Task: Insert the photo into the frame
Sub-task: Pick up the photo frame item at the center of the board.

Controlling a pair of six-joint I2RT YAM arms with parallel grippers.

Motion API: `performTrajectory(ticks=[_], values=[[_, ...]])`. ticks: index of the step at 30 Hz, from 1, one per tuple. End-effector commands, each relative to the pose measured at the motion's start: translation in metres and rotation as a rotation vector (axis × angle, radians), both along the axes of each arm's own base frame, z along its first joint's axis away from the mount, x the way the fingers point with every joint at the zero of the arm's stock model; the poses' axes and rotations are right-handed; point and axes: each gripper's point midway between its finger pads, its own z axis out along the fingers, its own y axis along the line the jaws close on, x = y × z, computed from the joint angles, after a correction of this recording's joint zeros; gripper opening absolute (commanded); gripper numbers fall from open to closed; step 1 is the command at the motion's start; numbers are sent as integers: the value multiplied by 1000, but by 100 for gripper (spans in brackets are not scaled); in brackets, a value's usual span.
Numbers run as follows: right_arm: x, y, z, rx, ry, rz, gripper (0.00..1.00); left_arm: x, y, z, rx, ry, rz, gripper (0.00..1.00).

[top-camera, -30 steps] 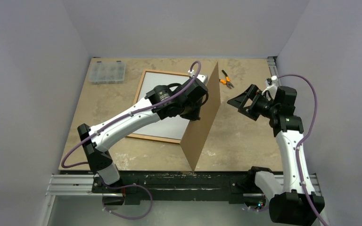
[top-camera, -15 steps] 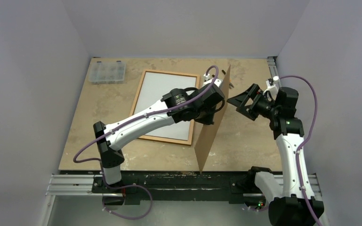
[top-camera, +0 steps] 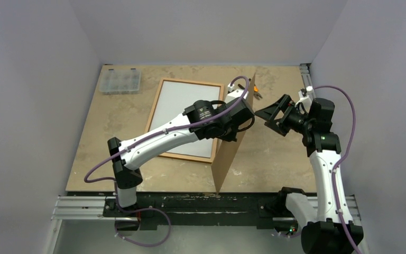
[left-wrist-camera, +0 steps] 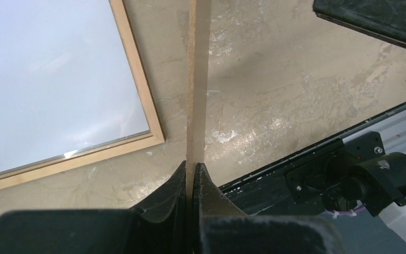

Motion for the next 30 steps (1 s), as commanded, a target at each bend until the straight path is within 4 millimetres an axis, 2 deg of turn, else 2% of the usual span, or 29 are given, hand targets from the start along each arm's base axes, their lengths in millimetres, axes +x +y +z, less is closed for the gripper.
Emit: performTrajectory(ticks=[1, 10, 16, 22, 26, 27, 30], values=[[-3, 4, 7, 13, -21, 19, 89, 8, 15, 29, -13, -108, 83, 0], [-4, 4, 4, 15, -15, 23, 89, 11, 23, 34, 65, -182, 150, 0], [-4, 5, 3, 24, -14, 27, 89, 11, 24, 38, 45, -210, 164, 0], [-5, 6, 1, 32, -11, 31, 89, 10, 13, 28, 40, -194, 155, 0], [-7, 8, 8, 38, -32, 38, 91, 8, 2, 18, 48, -169, 128, 0], [-8, 8, 10, 39, -40, 38, 92, 7, 0, 16, 47, -163, 122, 3], [-8, 8, 18, 40, -65, 28, 93, 4, -7, 15, 31, -148, 92, 26]])
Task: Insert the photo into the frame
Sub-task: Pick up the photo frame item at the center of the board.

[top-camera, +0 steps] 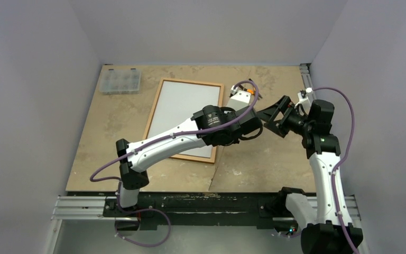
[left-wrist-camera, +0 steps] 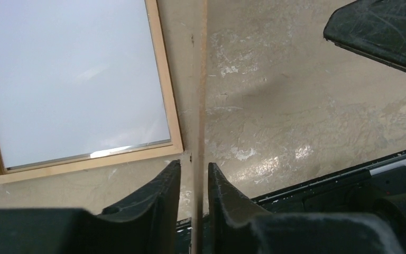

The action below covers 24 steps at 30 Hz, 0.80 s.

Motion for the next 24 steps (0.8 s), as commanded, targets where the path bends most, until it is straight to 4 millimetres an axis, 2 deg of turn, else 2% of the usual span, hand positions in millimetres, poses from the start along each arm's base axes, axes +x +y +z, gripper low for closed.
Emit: performTrajectory(ticks=[1, 5, 9, 17, 21, 24], values=[[-4, 4, 22, 16, -80, 12, 94, 0, -21, 11, -82, -14, -35, 30], [-4, 6, 26, 31, -88, 20, 94, -6, -29, 14, -134, 5, -69, 45], [-4, 7, 24, 45, -80, 28, 94, -12, -35, 16, -199, 22, -103, 55], [-4, 15, 33, 114, -111, 78, 93, -23, -53, 16, -319, 89, -187, 61], [-4, 15, 36, 93, -107, 87, 92, -27, -62, 24, -421, 107, -232, 63], [-5, 16, 30, 80, -81, 94, 88, -29, -62, 29, -454, 106, -249, 71]])
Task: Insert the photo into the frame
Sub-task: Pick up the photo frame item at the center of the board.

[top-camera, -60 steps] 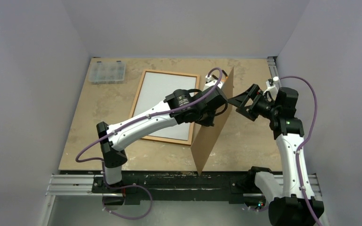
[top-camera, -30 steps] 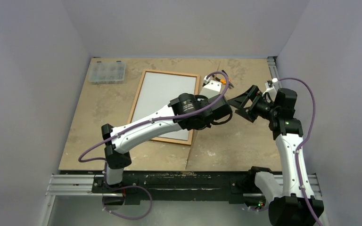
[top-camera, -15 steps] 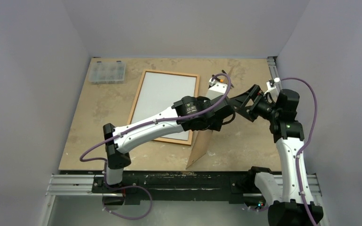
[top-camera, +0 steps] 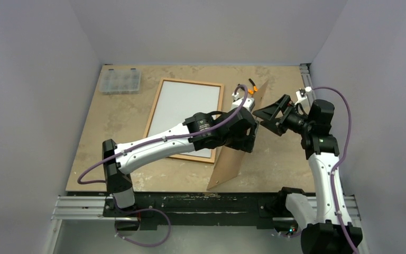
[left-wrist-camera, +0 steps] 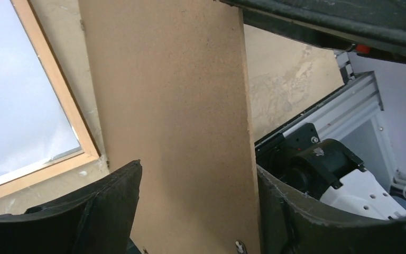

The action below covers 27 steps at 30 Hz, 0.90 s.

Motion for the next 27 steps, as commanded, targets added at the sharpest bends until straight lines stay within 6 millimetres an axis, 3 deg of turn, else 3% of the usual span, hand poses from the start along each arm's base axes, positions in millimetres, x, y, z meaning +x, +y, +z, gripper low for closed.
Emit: performTrajectory(ticks=[1, 4, 9, 15, 21, 27], values=[[-2, 5, 12, -13, -28, 48, 86, -5, -9, 46, -183, -29, -62, 75], [-2, 6, 3, -31, 4, 57, 80, -10, -13, 49, -231, -5, -105, 83], [-1, 5, 1, -64, 20, 59, 70, -18, -26, 61, -402, 46, -180, 84], [-2, -1, 1, -146, 39, 49, 61, -11, -16, 59, -438, 66, -153, 84], [-2, -6, -13, -216, 83, 58, 57, 5, 14, 51, -358, 9, -44, 84], [-5, -8, -29, -288, 118, 68, 53, 24, 59, 25, -175, -30, 106, 83]])
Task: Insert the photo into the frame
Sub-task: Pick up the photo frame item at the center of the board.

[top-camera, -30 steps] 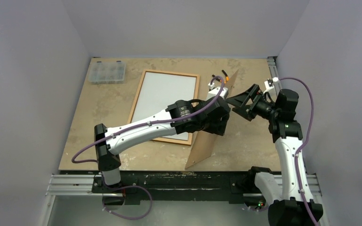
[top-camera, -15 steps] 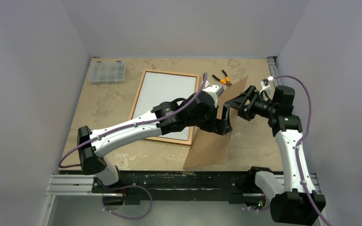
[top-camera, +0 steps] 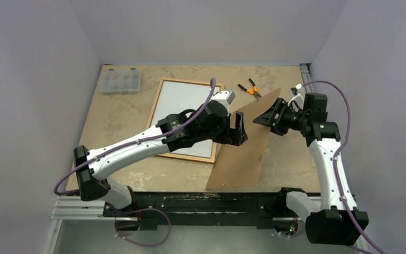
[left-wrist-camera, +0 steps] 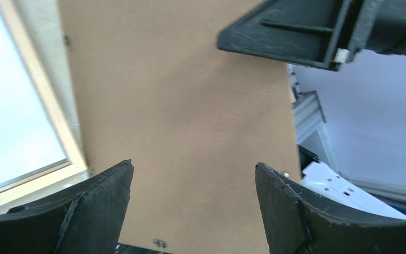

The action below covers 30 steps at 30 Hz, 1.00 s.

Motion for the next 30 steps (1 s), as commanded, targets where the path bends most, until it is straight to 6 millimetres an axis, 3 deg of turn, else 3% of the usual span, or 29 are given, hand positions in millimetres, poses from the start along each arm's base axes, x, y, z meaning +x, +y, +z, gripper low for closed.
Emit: performTrajectory(ticks=[1, 9, 14, 18, 30], values=[[-3, -2, 0, -88, -22, 24, 52, 21, 46, -8, 131, -48, 156, 82], [-4, 4, -7, -140, 11, 62, 33, 40, 95, -65, 314, 36, 270, 78], [-3, 4, -5, -157, 14, 65, 17, 45, 119, -101, 413, 98, 286, 78], [1, 1, 5, -179, 3, 56, 0, 49, 118, -128, 434, 145, 244, 78], [6, -29, 57, -325, -120, -92, 0, 61, 83, -206, 486, 266, 143, 74]])
